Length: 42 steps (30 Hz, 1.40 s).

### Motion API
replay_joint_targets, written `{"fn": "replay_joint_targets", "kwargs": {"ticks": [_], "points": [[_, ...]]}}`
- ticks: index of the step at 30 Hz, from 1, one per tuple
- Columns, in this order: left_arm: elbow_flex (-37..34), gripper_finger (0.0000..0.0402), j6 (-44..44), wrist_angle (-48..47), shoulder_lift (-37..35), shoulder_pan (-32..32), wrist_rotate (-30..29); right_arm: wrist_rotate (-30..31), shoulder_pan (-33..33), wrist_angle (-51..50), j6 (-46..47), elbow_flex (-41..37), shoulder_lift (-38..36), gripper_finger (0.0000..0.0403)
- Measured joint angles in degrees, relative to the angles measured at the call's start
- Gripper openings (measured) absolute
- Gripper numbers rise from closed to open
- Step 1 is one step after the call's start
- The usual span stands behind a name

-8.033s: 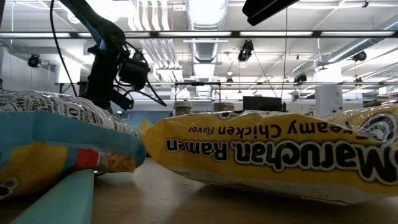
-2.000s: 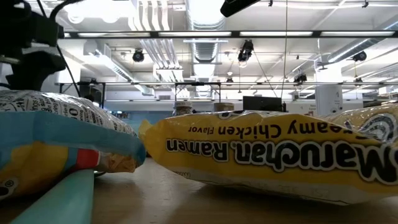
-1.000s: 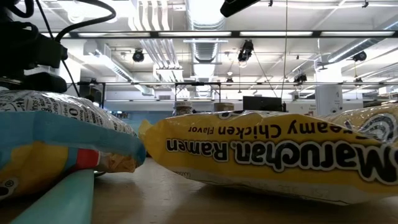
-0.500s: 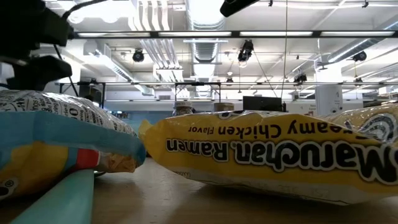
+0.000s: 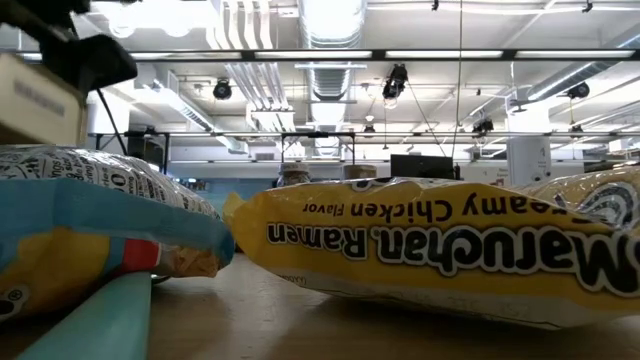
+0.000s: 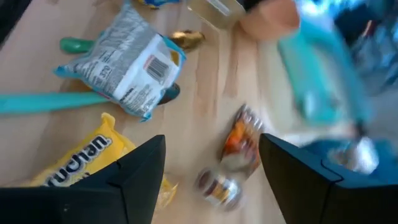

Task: Pick & Place Food Item
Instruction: Put the red seasoning can into the blue bin

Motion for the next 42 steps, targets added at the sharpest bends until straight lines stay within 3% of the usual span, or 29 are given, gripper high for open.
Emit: {"fn": "replay_joint_targets", "kwargs": {"ticks": [6,10,17,25,31,37,42], "points": [[3.66,0.0276,1.90,4.29,-0.02,2.59,6.11,5.41,1.13,12.12,-24.30,-0.02,3.73,0.0224],[5.03,0.0276,4.73,9.02,-0.02,3.78,10.53,7.82,0.98,19.65,-34.53,0.00,5.48,0.0215],[5.09,0.0276,7.47,14.95,-0.04,5.35,15.85,8.88,1.04,30.92,-42.25,-0.02,5.92,0.0215],[5.09,0.0276,7.93,16.79,-0.04,6.21,17.66,0.56,0.03,38.49,-46.11,-0.02,5.92,0.0218],[5.05,0.0276,7.96,17.67,-0.04,6.41,18.86,-1.45,-1.66,39.13,-41.28,-0.02,5.92,0.0284],[5.05,0.0276,9.33,18.98,-0.04,6.58,19.27,-1.43,-2.70,41.79,-44.84,0.00,6.05,0.0373],[5.05,0.0276,10.32,20.19,-0.04,7.05,19.81,-1.99,-2.57,42.04,-48.08,0.00,6.23,0.0395]]}}
